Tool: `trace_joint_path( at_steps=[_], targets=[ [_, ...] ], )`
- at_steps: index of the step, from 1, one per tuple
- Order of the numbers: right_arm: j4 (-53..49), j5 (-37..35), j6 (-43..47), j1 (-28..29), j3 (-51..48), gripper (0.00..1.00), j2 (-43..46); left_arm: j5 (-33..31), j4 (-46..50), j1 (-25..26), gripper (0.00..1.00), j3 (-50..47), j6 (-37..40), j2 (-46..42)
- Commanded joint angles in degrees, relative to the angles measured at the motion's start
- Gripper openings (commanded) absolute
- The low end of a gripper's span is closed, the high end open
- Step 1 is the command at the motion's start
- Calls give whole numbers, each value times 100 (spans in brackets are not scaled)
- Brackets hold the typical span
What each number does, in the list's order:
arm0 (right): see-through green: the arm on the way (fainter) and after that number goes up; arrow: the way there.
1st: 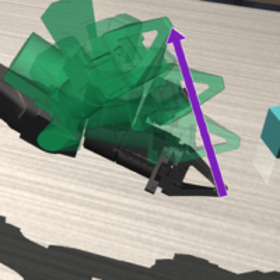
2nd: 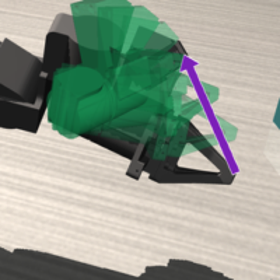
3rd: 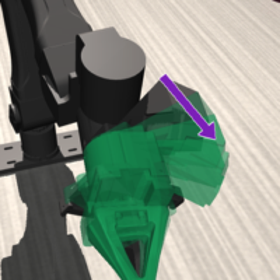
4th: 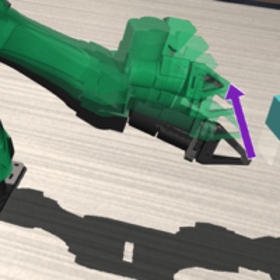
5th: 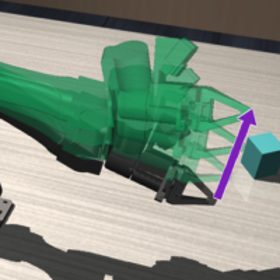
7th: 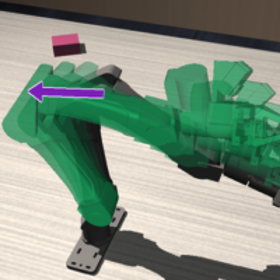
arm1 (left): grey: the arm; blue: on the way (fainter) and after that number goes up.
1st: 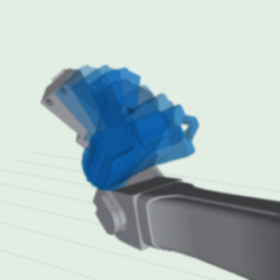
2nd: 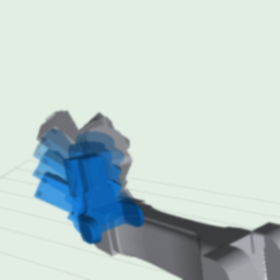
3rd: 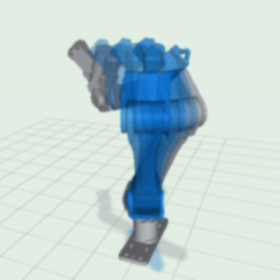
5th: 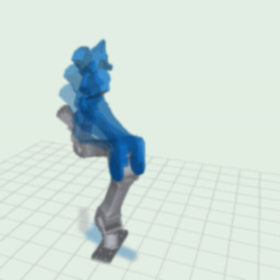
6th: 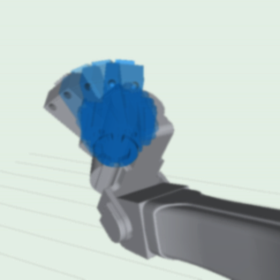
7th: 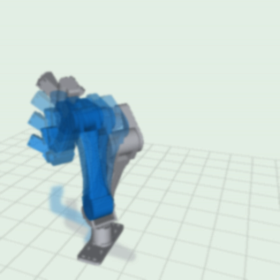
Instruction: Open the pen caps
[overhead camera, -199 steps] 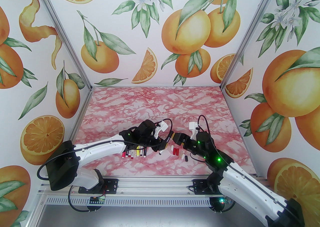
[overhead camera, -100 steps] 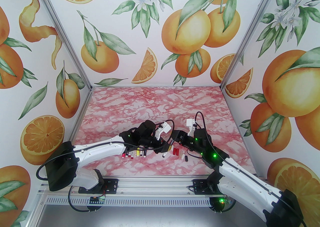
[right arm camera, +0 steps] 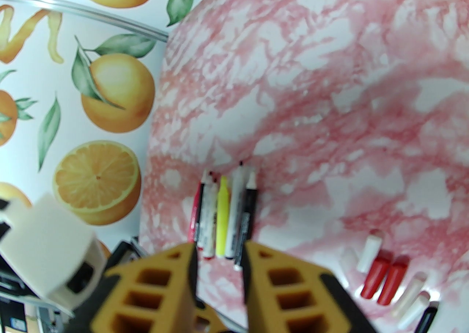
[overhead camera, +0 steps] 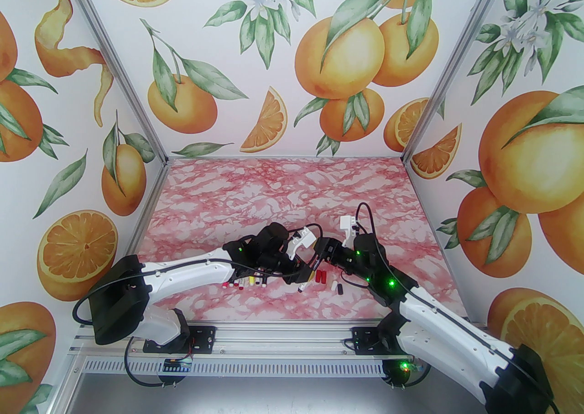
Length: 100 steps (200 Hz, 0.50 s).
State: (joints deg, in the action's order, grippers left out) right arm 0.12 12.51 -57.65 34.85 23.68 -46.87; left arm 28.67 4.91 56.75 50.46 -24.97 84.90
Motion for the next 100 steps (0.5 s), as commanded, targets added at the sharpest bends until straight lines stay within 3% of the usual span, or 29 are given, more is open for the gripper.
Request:
trace_joint_path(
  at_steps=[1,100],
  targets=[
    [3,40,62,24,59,29,87,-78,-69,6,18,176,54,-37],
    [-197,164,61,30,-91,32,191,-102,-60,11,18,175,41,-35]
  ],
)
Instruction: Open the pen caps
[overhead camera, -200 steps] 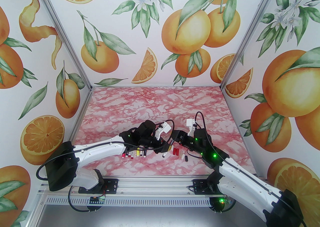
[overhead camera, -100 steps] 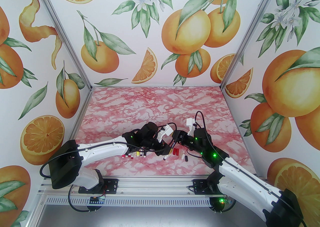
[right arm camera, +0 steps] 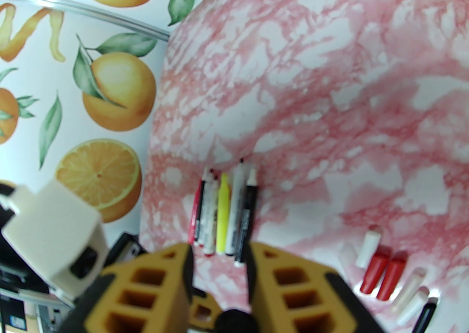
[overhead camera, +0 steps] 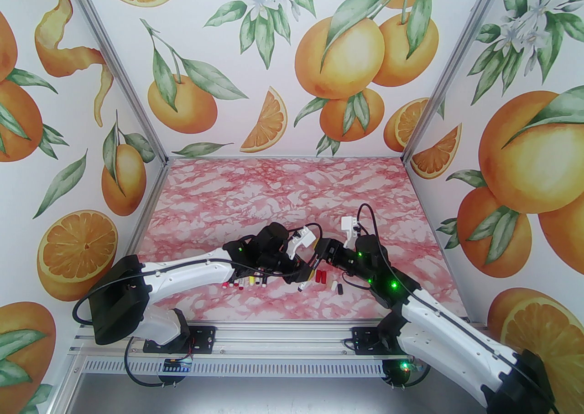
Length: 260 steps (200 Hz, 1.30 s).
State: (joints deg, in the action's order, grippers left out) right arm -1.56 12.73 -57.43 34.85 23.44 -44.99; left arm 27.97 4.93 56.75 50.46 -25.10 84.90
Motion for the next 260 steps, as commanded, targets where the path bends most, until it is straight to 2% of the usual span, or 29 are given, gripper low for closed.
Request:
trace_joint_path(
  at_steps=[1,74,146,194,242,260],
  targets=[
    [-24,142,35,30,-63,32,1,-34,-62,7,18,171,56,-35],
    [90,211,4,39,-85,29,-124,-32,-73,8,18,146,41,-62],
    [86,165,-22,40,-80,18,-106,-29,-34,9,19,182,52,-35],
    [157,133,-103,46,-69,13,-71,-37,-139,11,38,193,14,23],
    [414,148,-290,34,-120,12,-29,68,-378,13,38,120,-10,208],
    [446,135,-334,41,-133,12,-18,49,-559,16,33,57,-65,242]
  ],
)
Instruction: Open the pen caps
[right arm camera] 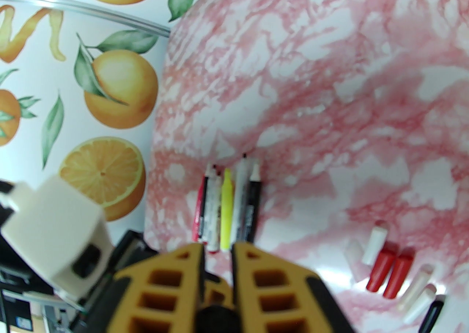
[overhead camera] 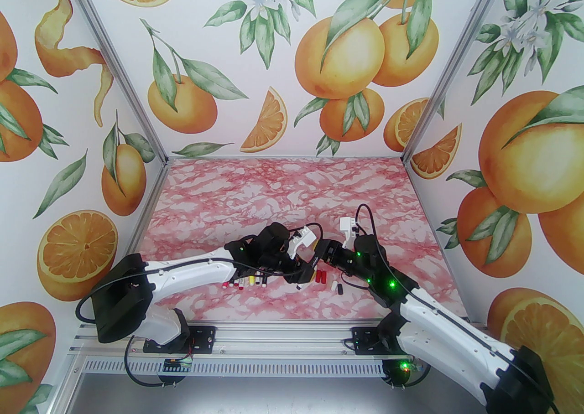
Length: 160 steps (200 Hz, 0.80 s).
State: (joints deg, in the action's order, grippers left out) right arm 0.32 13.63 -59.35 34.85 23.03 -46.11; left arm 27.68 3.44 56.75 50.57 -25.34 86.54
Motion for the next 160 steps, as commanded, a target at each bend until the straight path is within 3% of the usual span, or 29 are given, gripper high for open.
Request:
trace_joint_path(
  at_steps=[1,47,113,135,160],
  targets=[
    [258,44,-149,36,-94,12,98,74,-426,22,33,44,-45,80],
    [461,-206,-445,36,-300,11,253,-166,-642,106,24,-62,1,72],
    [540,-396,-574,31,-446,11,466,-323,-548,289,23,-24,160,253],
    [497,-472,-577,39,-462,11,525,-369,-497,307,11,0,193,275],
    [309,-650,-514,34,-432,11,636,-448,-337,349,10,61,246,302]
  ],
)
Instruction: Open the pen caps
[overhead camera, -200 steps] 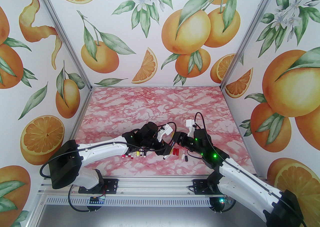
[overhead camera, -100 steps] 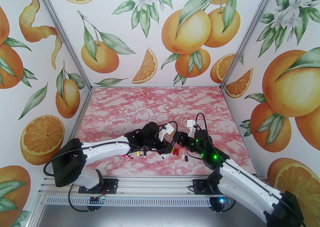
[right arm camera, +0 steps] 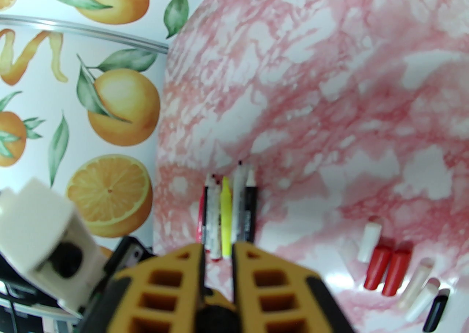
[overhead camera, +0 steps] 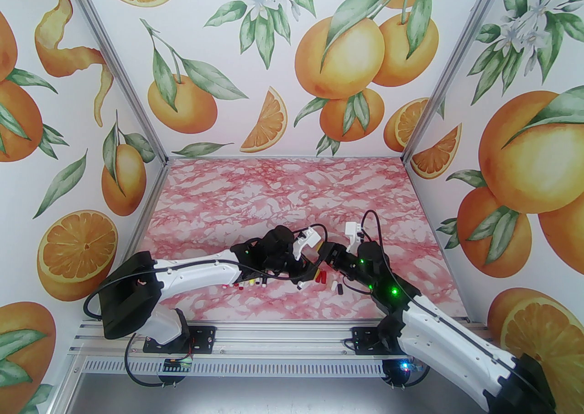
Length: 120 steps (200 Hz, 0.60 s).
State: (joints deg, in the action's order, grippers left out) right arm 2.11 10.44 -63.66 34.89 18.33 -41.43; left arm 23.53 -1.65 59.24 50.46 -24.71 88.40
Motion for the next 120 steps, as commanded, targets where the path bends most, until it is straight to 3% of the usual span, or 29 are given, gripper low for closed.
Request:
trace_joint_path(
  at_steps=[1,58,120],
  targets=[
    [109,-345,-75,28,39,11,174,-33,182,107,10,79,189,120],
    [-1071,-1552,375,24,463,7,706,-527,995,340,7,506,476,230],
    [-1529,-1901,574,-276,785,7,983,-899,1181,654,6,398,579,292]
  ],
)
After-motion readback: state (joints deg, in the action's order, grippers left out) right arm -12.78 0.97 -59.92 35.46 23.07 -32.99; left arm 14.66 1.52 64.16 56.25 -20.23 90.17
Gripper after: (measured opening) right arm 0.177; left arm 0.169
